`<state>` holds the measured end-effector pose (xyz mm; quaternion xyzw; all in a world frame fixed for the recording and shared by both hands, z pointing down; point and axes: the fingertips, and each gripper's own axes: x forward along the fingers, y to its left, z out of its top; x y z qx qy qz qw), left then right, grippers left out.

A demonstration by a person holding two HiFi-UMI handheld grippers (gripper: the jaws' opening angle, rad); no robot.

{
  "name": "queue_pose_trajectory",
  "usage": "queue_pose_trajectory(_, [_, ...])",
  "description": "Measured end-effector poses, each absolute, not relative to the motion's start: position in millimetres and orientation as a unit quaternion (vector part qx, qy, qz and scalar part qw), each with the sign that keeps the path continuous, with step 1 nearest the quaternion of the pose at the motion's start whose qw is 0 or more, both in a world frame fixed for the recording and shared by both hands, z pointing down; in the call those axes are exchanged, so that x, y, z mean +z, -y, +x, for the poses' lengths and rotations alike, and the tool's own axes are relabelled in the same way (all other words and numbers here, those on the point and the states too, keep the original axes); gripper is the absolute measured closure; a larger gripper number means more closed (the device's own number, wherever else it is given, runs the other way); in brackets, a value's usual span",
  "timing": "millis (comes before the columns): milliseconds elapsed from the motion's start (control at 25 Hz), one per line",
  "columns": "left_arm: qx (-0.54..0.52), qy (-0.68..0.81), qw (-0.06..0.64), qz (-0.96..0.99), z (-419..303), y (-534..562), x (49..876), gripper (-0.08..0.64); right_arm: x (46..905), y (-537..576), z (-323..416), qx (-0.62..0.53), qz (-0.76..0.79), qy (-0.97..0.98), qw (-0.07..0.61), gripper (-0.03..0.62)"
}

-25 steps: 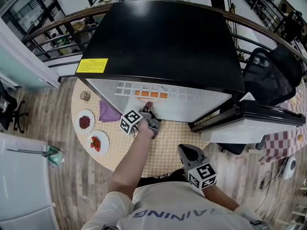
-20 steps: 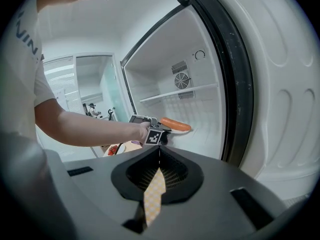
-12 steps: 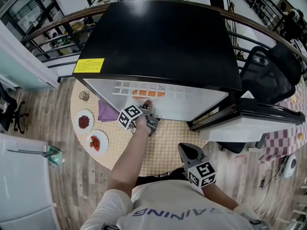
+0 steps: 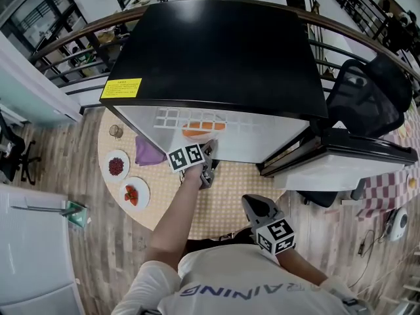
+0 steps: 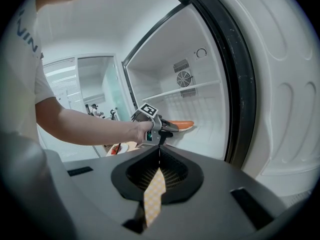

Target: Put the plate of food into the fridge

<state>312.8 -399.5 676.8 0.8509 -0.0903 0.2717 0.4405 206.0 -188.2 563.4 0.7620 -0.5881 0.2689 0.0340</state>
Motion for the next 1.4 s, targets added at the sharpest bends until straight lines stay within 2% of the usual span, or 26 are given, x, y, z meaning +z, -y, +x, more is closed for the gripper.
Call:
queue_pose_trajectory(360, [0.304, 0.088, 0.414, 0.854, 296, 392, 674, 0.39, 558, 190, 207, 0.264, 0.763, 0.59, 0.029, 0.572])
queue_pose_trajectory(440, [0.298, 0.084, 0.413, 0.857, 287, 389, 665, 0.484, 554, 192, 208, 0.259, 0.763, 0.592, 0.025, 0.572])
queue_pose_trajectory(520, [0.286, 0.079, 0.401, 0.867, 273, 385, 653, 0.538, 548, 195, 209, 0.248, 0.763, 0.596, 0.017, 0.572])
queue_pose_trajectory(800, [0.208, 0.072, 0.409, 0.886, 225, 381, 595, 0.549, 529, 210, 219, 0.218, 0.781, 0.585, 0.006, 0.572])
queue_pose_trajectory(1160, [0.135, 0.024, 0.254, 0.958, 153, 360, 488, 0.551, 496, 242, 197, 0.189, 0.781, 0.595, -0.002, 0.572])
queue_pose_trajectory(1400, [0.077, 0.025, 0.164, 0.983, 123, 368, 432, 0.551, 464, 259, 188, 0.177, 0.782, 0.596, -0.049, 0.572])
